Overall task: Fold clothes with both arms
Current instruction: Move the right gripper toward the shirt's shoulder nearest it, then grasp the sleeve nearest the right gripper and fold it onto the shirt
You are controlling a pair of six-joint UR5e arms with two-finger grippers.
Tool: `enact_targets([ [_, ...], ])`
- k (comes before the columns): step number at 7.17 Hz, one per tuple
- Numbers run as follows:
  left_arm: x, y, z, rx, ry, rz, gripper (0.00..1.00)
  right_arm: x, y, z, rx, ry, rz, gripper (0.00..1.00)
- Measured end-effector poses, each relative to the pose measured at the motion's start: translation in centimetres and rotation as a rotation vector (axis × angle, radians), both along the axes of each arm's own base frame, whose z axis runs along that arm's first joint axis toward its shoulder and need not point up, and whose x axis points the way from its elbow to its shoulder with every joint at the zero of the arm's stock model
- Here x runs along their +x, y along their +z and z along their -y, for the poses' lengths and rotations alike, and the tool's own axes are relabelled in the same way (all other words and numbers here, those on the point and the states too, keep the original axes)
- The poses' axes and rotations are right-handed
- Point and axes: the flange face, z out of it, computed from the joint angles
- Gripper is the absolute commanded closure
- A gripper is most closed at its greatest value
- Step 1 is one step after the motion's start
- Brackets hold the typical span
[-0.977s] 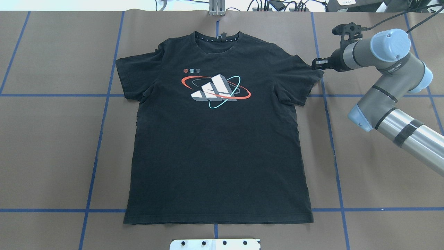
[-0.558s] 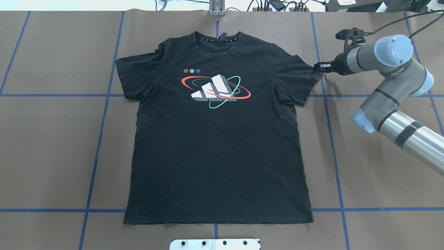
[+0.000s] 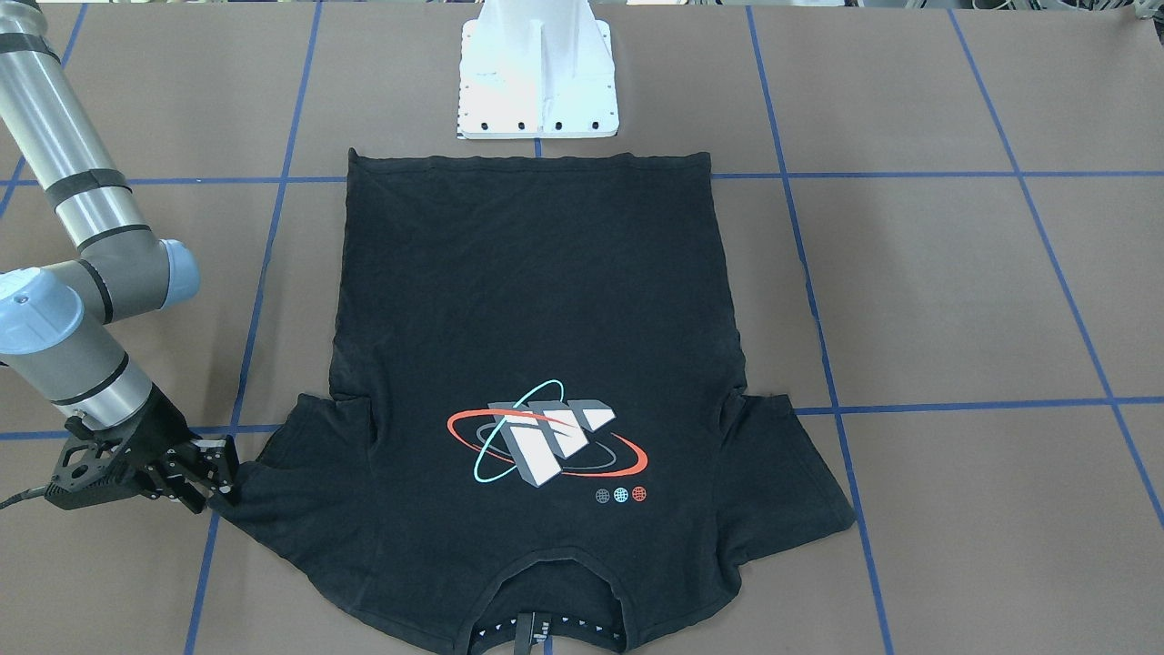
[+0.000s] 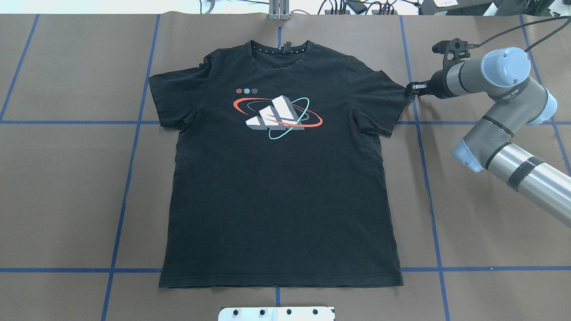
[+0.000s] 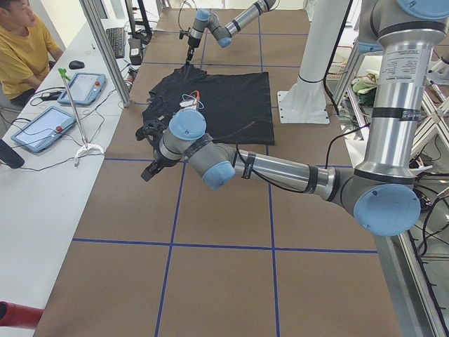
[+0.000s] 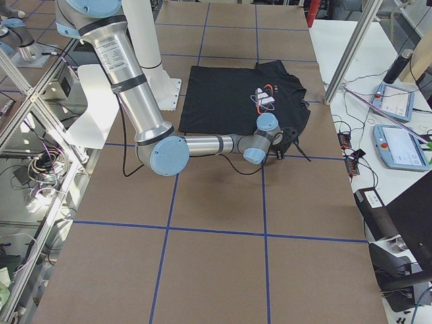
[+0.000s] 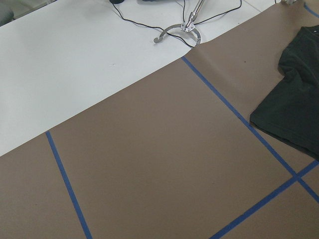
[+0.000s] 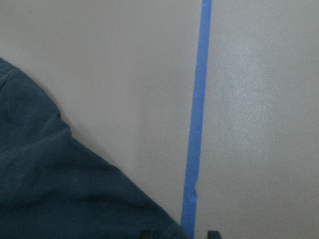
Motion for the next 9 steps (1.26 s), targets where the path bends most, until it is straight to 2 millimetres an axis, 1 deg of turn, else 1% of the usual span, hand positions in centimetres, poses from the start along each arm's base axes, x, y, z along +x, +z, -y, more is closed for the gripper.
enact_targets([
  [2,0.0,0.0,0.0,0.000,0.000,0.000,0.00,-0.1,0.0,0.0,0.001,0.000,0.000,1.00],
  [5,0.0,0.0,0.0,-0.001,0.000,0.000,0.00,0.0,-0.4,0.1,0.006,0.001,0.004,1.00],
  [6,0.0,0.0,0.0,-0.001,0.000,0.000,0.00,0.3,-1.1,0.2,0.015,0.004,0.013,1.00],
  [7,0.0,0.1,0.0,-0.001,0.000,0.000,0.00,1.0,-2.8,0.4,0.025,0.009,0.028,1.00],
  [8,0.0,0.1,0.0,-0.002,0.000,0.000,0.00,1.6,-5.3,0.6,0.018,0.013,0.038,1.00],
  [9,0.0,0.0,0.0,-0.002,0.000,0.000,0.00,2.0,-9.0,0.5,-0.010,0.024,0.043,1.00],
])
